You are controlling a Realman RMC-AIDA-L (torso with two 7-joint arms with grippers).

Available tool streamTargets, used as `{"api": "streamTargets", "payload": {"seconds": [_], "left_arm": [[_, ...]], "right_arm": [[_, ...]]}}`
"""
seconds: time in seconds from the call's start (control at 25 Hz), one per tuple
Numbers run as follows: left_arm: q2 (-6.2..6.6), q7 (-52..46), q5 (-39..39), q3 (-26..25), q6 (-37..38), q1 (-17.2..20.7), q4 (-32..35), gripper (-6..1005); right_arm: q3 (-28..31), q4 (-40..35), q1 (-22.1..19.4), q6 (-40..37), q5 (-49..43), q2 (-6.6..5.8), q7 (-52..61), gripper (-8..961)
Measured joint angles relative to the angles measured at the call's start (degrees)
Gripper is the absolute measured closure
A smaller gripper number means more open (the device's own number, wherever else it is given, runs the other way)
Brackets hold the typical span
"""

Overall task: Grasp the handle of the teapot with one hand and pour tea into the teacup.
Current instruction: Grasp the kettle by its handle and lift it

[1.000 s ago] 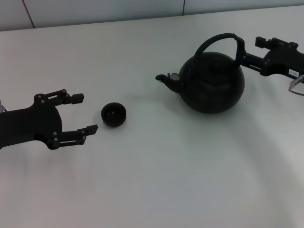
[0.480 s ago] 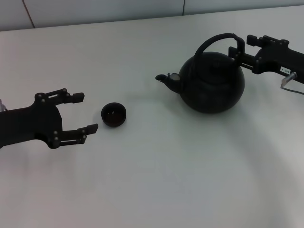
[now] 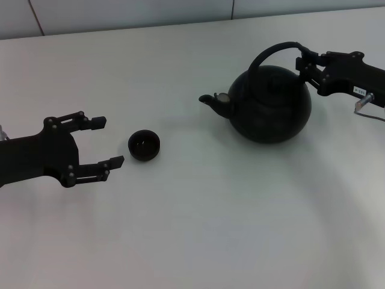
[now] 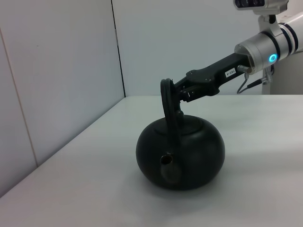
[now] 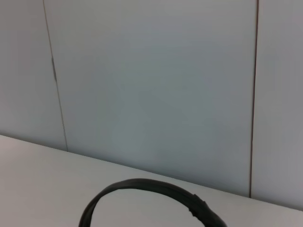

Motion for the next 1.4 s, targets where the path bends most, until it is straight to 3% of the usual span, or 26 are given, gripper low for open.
{"api": "streamTargets", "payload": {"seconds": [0.2, 1.4], "left_arm": [[-0.02, 0.1, 0.0, 0.0, -0.2, 0.0, 0.0, 193], [-0.53, 0.4, 0.0, -0.1, -0.8, 0.3, 0.2, 193]], "right_arm": [[0.0, 0.1, 0.0, 0.0, 0.1, 0.03, -1.1, 805], [-0.2, 2.7, 5.9, 0.1, 0.3, 0.11, -6.1, 856]]}}
